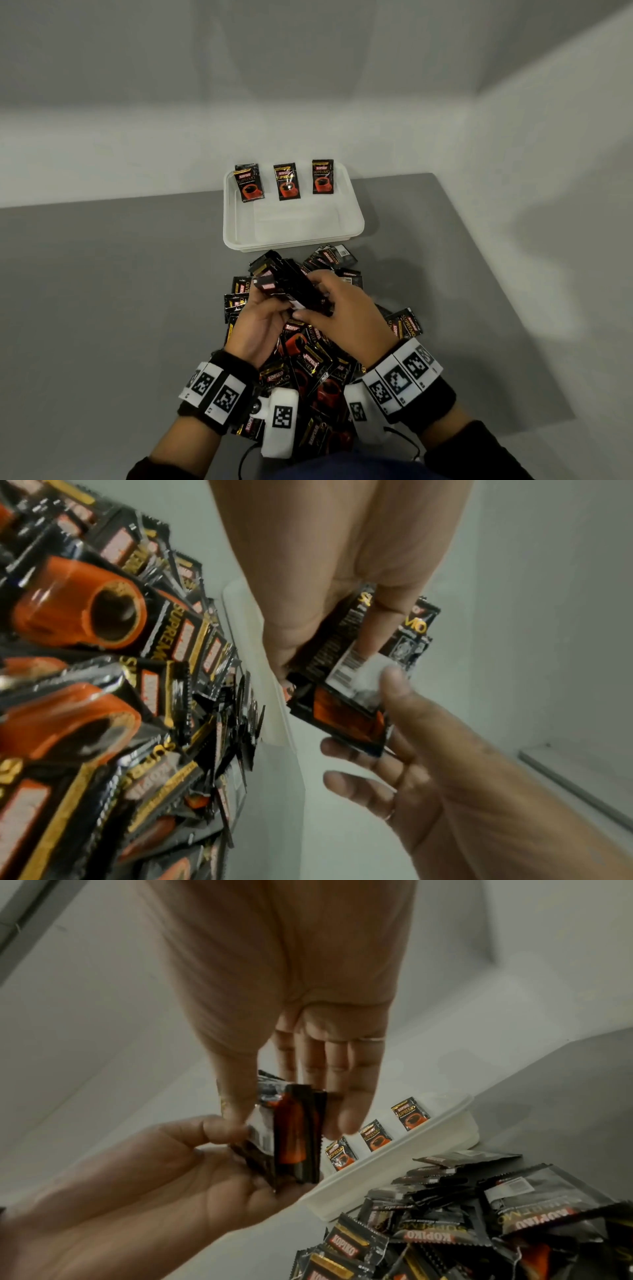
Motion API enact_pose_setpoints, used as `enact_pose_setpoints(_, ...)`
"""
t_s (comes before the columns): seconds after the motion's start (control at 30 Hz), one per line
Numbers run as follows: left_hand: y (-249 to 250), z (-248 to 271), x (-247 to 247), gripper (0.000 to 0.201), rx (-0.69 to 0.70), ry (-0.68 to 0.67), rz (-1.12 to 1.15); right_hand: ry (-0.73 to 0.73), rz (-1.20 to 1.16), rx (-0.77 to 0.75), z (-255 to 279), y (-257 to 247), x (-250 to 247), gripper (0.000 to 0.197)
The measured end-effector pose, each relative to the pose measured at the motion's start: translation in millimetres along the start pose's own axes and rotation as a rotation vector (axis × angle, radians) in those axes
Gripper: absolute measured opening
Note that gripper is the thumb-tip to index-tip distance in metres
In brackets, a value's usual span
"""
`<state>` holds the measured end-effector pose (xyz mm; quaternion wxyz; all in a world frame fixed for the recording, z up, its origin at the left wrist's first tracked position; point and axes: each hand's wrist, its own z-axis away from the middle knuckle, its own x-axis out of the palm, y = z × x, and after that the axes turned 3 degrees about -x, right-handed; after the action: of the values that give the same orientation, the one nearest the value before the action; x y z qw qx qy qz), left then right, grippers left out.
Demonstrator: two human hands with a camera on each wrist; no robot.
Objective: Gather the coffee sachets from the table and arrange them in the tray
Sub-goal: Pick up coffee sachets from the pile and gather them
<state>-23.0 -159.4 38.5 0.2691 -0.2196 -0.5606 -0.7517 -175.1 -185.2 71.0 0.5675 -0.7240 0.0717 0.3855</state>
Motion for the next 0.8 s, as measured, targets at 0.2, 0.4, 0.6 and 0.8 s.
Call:
enact_pose_setpoints(0.2, -3, 3, 6, 0.050, 0.210, 0.065, -0.349, -0.069, -0.275, 0.178, -10, -1, 20, 0.038)
enact_pose_setpoints(0.4, -6, 2, 1, 0.058, 0.309, 0.052, -0.574, -0.127, -0.449, 0.251, -14, 7, 25, 0.044)
enact_pose_setpoints(0.6, 6, -4, -7, 0.062, 0.352, 0.009, -0.803, -0.016, -0.259, 0.207, -30, 5, 28, 0.034)
enact_pose_setpoints(0.8, 30, 1, -53, 0.048, 0.370, 0.263, -0.928, -0.112, -0.234, 0.197, -64, -24, 71, 0.040)
